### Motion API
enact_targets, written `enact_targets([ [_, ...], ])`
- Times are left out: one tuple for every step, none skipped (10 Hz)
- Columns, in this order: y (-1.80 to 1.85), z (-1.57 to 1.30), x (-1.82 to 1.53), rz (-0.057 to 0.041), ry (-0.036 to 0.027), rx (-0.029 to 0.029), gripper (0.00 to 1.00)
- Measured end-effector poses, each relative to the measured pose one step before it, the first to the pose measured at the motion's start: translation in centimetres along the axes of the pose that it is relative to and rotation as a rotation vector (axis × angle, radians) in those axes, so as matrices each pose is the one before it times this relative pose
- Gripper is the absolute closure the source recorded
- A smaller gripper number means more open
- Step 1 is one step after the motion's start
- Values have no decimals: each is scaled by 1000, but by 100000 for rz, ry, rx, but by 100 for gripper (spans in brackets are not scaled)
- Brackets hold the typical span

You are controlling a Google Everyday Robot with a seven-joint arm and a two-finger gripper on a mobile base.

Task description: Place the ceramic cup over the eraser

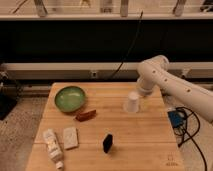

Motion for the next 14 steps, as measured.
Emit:
enact_targets([
  [-535, 313, -586, -810, -1099, -178, 20],
  [-155, 446, 159, -188, -72, -796, 20],
  [-391, 649, -104, -220, -1547, -714, 20],
  [-287, 539, -231, -344, -1536, -1145, 20],
  [-88, 502, 19, 49, -1232, -1331, 20],
  [-130, 478, 40, 170, -1592, -1185, 20],
  [-128, 379, -146, -29, -1694, -1117, 20],
  [-79, 258, -104, -106, -1005, -704, 20],
  [14, 191, -25, -4, -819, -823, 20],
  [18, 247, -84, -231, -750, -733, 20],
  [-66, 141, -235, -541, -499, -370, 22],
  [-61, 134, -256, -622, -311, -381, 28],
  [-52, 135, -189, -632, -292, -204, 41],
  [-56, 72, -81, -365, -99, -91, 50],
])
